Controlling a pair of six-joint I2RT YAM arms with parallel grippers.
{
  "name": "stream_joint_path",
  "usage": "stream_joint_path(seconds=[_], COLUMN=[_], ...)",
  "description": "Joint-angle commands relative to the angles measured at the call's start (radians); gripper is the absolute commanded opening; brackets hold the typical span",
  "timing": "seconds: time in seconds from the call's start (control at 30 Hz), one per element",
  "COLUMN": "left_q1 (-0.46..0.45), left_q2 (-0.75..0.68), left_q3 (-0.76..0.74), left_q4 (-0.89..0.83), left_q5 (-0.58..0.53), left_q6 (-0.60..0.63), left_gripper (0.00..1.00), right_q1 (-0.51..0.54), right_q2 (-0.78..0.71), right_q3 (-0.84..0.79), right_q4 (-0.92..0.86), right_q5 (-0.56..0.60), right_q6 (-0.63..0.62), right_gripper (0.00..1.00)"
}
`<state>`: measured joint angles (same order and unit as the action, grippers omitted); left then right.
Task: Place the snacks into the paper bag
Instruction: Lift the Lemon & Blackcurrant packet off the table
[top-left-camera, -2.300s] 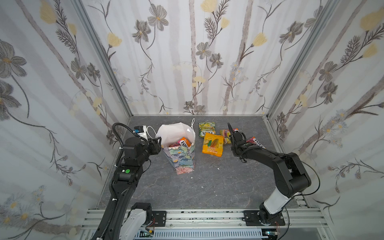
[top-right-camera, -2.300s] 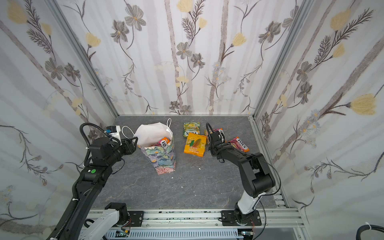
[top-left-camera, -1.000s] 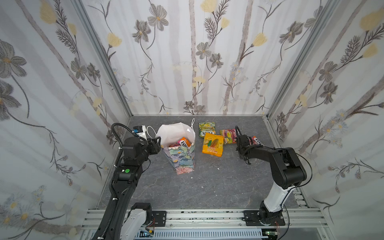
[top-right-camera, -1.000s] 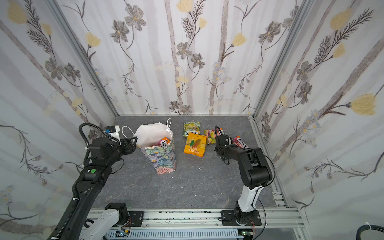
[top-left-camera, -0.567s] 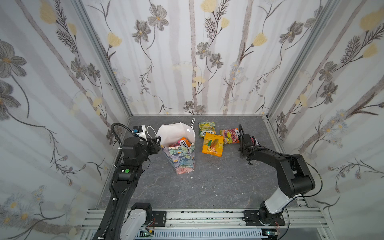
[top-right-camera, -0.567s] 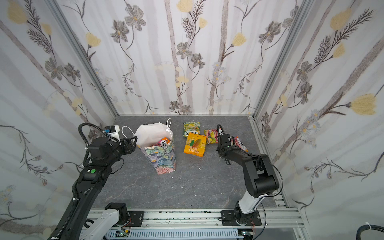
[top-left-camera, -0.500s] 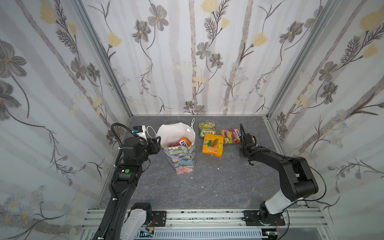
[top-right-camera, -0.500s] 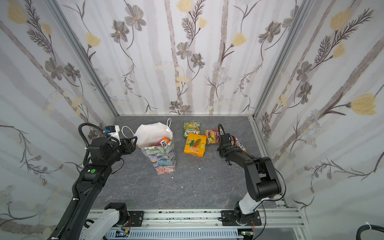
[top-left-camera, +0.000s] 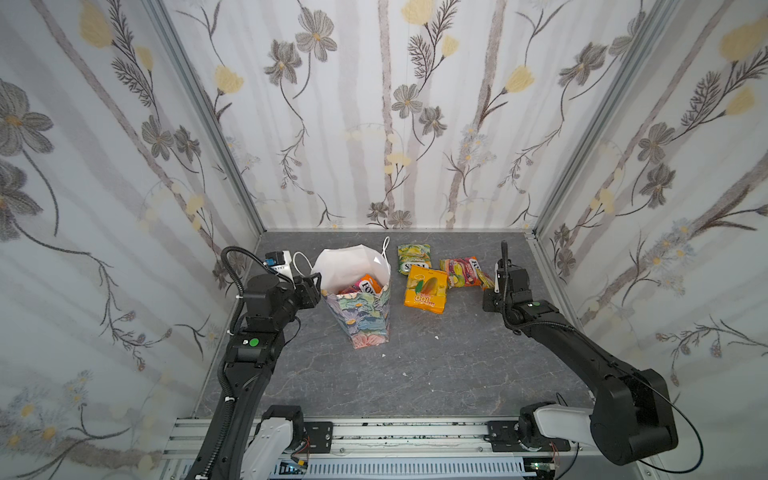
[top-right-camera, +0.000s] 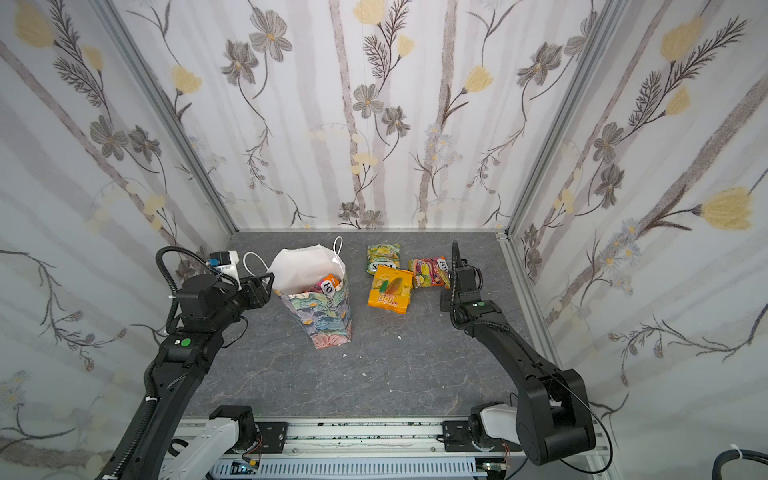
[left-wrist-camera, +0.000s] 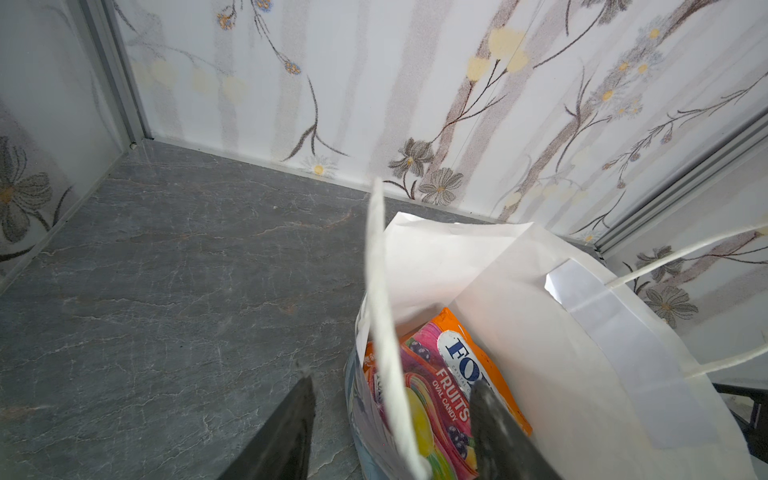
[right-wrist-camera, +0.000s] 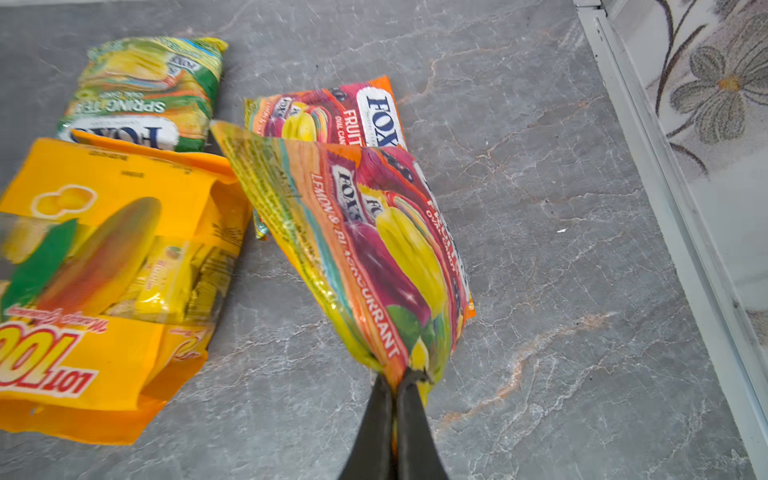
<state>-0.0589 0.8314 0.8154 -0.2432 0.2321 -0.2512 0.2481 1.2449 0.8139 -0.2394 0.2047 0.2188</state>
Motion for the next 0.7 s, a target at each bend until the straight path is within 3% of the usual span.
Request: stream_joint_path(seconds=[0.0,0.67], left_q1=[0.001,0.004], left_q2=[0.000,-0.005], left_q3=[-0.002,-0.002], left_q4=[0.033,0.034], left_q5=[0.002,0.007], left_q6=[-0.005,-0.007], left_gripper=[0.58,0.58], right_q1=[-0.001,-0.002], right_q2=[-0.033,-0.185], right_q3=[0.002,0.155], right_q4=[0.032,0.022], right_q5=[-0.040,-0.328], right_q6=[0.003,0.053], right_gripper=[0.00,0.00])
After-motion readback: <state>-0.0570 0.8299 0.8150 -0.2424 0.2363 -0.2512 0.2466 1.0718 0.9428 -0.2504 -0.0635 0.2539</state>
